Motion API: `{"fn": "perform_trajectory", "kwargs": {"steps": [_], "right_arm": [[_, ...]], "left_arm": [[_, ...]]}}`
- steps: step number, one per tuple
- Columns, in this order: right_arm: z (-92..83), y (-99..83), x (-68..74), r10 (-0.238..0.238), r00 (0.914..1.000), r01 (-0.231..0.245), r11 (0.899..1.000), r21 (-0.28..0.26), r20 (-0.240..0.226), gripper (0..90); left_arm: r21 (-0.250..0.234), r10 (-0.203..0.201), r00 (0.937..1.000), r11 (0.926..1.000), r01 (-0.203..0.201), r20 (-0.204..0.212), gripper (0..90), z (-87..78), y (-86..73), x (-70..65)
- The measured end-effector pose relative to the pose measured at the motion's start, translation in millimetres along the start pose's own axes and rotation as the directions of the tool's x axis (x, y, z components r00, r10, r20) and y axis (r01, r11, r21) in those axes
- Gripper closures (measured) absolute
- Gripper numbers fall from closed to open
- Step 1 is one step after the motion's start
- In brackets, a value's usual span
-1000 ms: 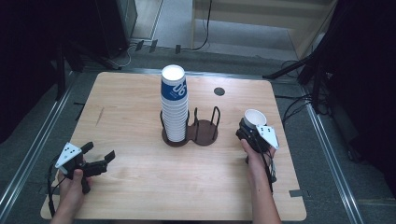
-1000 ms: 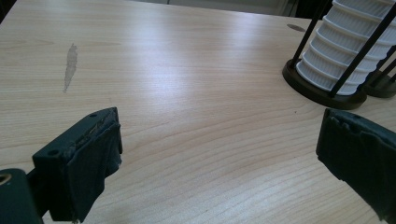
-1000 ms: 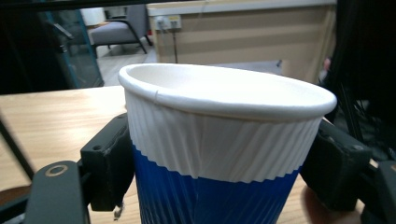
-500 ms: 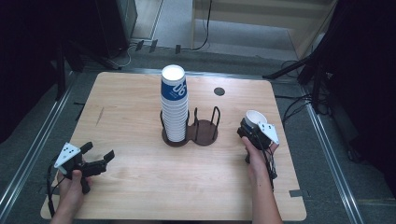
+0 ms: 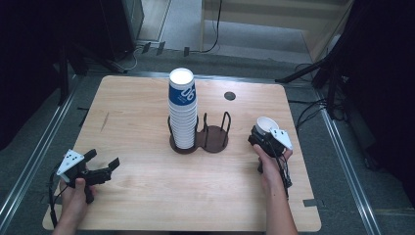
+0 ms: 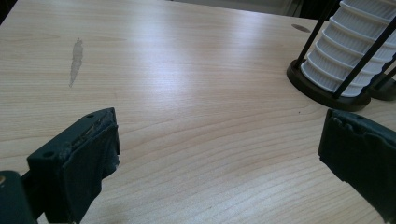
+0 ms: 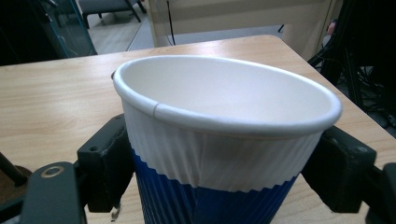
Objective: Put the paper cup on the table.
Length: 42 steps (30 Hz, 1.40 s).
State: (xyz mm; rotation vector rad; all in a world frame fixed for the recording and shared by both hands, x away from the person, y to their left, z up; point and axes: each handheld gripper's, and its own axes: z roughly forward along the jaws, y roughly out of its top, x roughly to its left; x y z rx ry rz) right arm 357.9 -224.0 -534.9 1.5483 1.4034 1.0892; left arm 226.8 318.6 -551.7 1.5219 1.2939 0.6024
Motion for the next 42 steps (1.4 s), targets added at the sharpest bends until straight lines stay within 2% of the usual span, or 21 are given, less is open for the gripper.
{"fn": "perform_trajectory", "kwargs": {"steps": [3,12,15,17,22,28,42], "right_arm": [[-0.4,-1.3,-0.1,-0.007,0.9999,0.008,1.0,0.02,-0.011,16.7],[-1.9,-2.0,-1.9,-0.01,0.9995,0.011,0.999,0.035,-0.03,12.2],[-3.0,-1.7,-1.1,-0.025,0.998,0.027,0.999,0.043,-0.058,2.9],[-4.3,-1.1,-0.9,-0.03,0.997,0.033,0.998,0.047,-0.071,0.0],[-9.6,1.6,-1.4,-0.048,0.9957,0.051,0.998,0.041,-0.08,0.0],[-18.2,4.1,-5.8,-0.045,0.9961,0.047,0.998,0.03,-0.076,0.0],[-50.7,5.4,-19.1,-0.074,0.9943,0.073,0.997,-0.012,-0.077,0.0]], "left_arm": [[0.0,-0.001,1.0,1.0,0.001,0.0,0.0,0.0,0.0,0.0],[0.002,0.0,1.0,1.0,0.0,-0.002,0.0,0.3,0.2,0.0],[0.001,0.0,1.0,1.0,0.0,-0.002,0.0,0.2,0.1,-0.1],[0.001,0.0,1.0,1.0,0.0,-0.002,0.0,0.1,0.1,-0.1],[0.001,0.0,1.0,1.0,0.0,-0.002,0.0,0.2,0.1,-0.1],[0.0,0.0,1.0,1.0,0.0,-0.002,0.0,0.2,-0.1,-0.3],[0.001,0.005,0.9999,1.0,-0.005,-0.012,0.0,0.6,-0.4,-1.9]]}}
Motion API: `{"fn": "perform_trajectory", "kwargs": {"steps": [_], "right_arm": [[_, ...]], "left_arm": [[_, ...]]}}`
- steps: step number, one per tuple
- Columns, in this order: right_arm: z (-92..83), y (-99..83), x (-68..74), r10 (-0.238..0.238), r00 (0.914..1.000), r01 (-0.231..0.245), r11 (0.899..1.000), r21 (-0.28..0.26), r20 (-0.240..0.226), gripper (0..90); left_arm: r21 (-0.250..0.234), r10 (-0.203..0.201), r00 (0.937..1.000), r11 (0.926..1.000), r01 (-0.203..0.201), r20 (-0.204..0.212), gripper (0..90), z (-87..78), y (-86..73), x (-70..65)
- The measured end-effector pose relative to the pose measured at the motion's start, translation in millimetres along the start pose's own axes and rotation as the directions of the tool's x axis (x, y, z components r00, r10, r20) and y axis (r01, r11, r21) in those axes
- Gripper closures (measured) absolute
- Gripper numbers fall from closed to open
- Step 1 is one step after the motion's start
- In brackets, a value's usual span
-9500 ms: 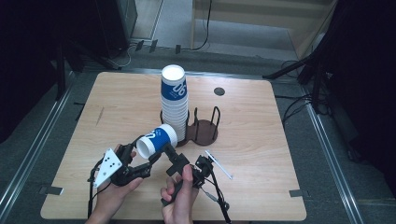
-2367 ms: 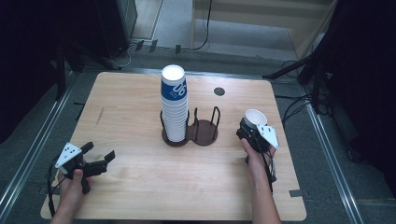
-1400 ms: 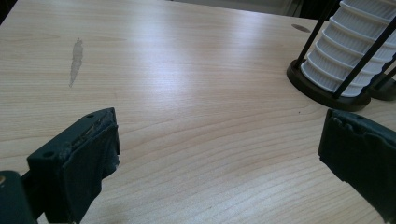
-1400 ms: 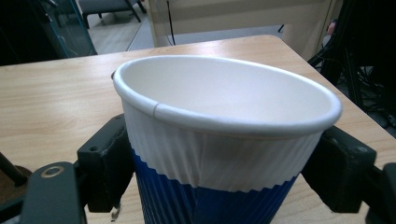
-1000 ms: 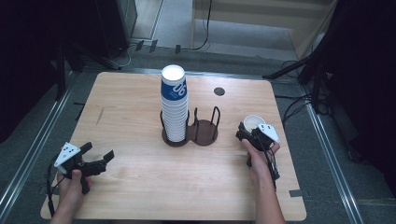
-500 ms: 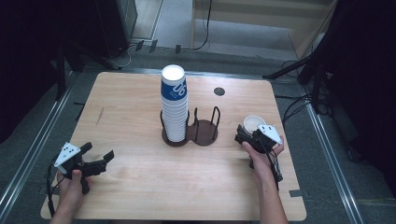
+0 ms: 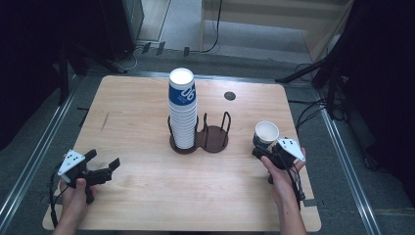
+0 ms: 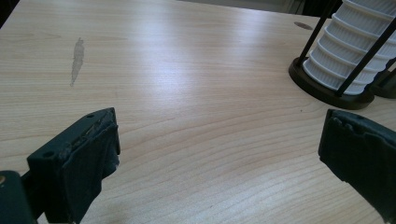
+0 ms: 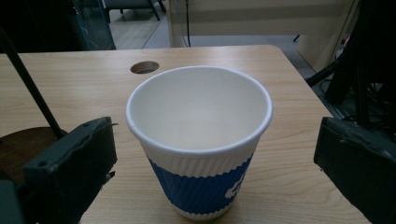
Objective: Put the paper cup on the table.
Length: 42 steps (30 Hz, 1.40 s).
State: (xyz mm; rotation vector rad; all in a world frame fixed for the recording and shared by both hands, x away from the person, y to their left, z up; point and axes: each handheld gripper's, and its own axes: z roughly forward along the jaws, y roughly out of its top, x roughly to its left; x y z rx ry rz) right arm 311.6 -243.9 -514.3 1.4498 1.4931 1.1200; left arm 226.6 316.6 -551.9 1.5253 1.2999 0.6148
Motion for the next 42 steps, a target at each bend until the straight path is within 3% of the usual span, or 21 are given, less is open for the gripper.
{"fn": "perform_trajectory", "kwargs": {"steps": [18,42], "right_arm": [[-37.9,-7.8,-2.7,-0.008,0.9999,0.007,1.0,-0.028,-0.011,0.0],[-71.6,-31.0,-36.9,-0.001,0.9987,0.001,1.0,-0.009,0.051,0.0]], "left_arm": [[0.004,0.005,1.0,1.0,-0.005,-0.001,0.0,-0.2,-0.1,-0.1],[0.004,0.007,1.0,1.0,-0.007,-0.004,0.0,-0.4,-0.3,-0.5]]}}
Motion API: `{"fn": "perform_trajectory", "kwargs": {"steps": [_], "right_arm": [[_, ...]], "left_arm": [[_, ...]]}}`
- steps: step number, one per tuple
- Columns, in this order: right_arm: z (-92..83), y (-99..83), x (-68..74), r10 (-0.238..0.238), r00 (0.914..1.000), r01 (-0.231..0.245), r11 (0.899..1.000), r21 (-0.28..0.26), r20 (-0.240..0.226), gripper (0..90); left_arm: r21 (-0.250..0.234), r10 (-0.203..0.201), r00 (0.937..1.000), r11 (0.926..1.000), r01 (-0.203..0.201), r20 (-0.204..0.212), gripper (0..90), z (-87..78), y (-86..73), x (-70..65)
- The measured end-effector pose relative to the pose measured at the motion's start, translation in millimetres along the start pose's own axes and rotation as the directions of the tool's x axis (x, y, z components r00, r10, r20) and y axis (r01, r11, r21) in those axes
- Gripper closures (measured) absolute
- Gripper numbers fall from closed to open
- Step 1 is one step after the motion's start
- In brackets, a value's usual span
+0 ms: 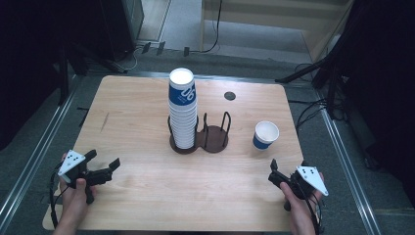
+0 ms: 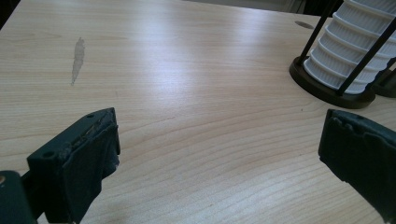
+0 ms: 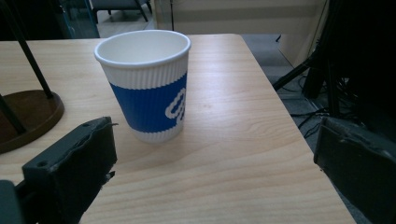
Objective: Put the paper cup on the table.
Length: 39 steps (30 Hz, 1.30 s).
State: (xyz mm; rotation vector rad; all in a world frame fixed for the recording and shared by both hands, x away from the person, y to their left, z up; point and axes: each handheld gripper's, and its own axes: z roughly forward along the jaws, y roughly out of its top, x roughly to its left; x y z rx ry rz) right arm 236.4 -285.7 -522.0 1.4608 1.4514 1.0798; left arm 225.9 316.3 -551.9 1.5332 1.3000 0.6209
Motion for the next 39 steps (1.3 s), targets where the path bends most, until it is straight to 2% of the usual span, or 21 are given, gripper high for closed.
{"fn": "perform_trajectory", "kwargs": {"steps": [11,15,23,30,33,36,38,39], "right_arm": [[-11.8,-11.8,-17.1,0.004,0.9995,-0.004,1.0,0.013,0.032,0.0],[-15.2,-15.8,-22.0,-0.01,0.999,0.01,1.0,0.018,0.044,0.0],[-23.5,-25.2,-31.6,-0.016,0.9988,0.014,0.999,0.031,0.046,0.0],[-28.6,-30.3,-37.9,-0.046,0.9985,0.045,0.998,0.033,0.029,0.0],[-27.6,-30.3,-40.1,-0.034,0.9986,0.033,0.999,0.026,0.039,0.0],[-25.3,-32.4,-41.3,-0.018,0.999,0.016,0.999,0.036,0.041,3.7],[-26.4,-32.7,-41.5,-0.014,0.9968,0.014,1.0,0.008,0.078,7.5],[-26.8,-32.9,-42.1,-0.013,0.9967,0.013,1.0,-0.004,0.081,9.9]], "left_arm": [[0.001,0.002,1.0,1.0,-0.002,0.0,0.0,-0.3,-0.1,-0.2],[0.002,0.002,1.0,1.0,-0.002,0.0,0.0,-0.2,-0.1,-0.2],[0.002,0.003,1.0,1.0,-0.003,0.0,0.0,-0.2,-0.1,-0.4],[0.004,0.002,1.0,1.0,-0.002,0.0,0.0,1.3,0.5,-0.7],[0.007,0.006,1.0,1.0,-0.006,0.001,0.0,1.5,0.7,-0.8],[0.006,0.007,1.0,1.0,-0.007,0.0,0.0,1.5,0.8,-0.7],[0.006,0.005,1.0,1.0,-0.005,0.001,0.0,1.7,0.8,-0.6],[0.008,0.006,1.0,0.9999,-0.006,0.001,0.0,1.9,0.9,-0.5]]}}
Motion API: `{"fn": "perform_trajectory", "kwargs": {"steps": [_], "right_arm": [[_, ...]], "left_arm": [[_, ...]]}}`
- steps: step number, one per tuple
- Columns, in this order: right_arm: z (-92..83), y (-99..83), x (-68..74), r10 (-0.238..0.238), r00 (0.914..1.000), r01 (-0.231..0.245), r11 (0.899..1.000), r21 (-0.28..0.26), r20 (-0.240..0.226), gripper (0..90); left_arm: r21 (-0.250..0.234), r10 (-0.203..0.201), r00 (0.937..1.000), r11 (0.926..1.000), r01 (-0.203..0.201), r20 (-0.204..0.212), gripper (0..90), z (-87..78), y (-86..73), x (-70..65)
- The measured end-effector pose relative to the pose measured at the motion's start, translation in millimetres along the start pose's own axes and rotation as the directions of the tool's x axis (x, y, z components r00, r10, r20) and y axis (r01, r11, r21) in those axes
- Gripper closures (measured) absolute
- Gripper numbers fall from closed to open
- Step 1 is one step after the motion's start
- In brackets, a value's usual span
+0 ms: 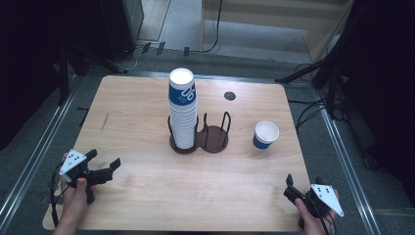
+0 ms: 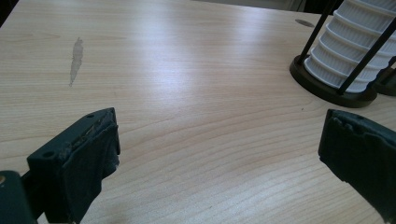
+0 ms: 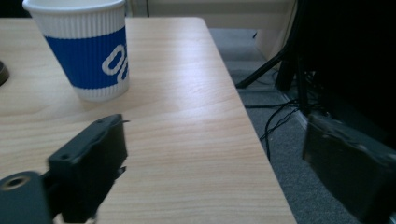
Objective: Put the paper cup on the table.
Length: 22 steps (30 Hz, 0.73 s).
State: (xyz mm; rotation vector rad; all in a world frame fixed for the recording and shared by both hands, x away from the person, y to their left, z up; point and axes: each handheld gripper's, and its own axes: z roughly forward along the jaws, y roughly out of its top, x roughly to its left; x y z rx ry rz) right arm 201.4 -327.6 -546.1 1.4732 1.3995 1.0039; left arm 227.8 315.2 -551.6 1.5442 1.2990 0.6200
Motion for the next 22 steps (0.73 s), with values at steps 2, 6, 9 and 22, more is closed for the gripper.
{"fn": "perform_trajectory", "kwargs": {"steps": [2,6,9,22], "right_arm": [[-0.6,-0.3,0.2,-0.001,1.0,0.001,1.0,-0.012,-0.002,11.5],[0.1,-0.4,5.1,-0.044,0.999,0.044,0.999,0.014,0.01,12.8],[1.9,-0.3,11.2,-0.093,0.9947,0.092,0.995,0.03,0.042,12.6],[4.9,1.4,4.1,-0.022,0.9997,0.021,0.997,0.069,0.005,12.6]], "left_arm": [[-0.001,0.002,1.0,1.0,-0.002,-0.002,0.0,0.5,0.1,-0.2],[0.0,0.003,1.0,1.0,-0.003,-0.002,0.0,0.3,0.0,-0.8],[0.001,0.003,1.0,1.0,-0.003,-0.003,0.0,0.4,-0.1,-1.2],[0.006,0.001,1.0,1.0,-0.001,-0.001,0.0,1.0,0.0,-1.9]]}}
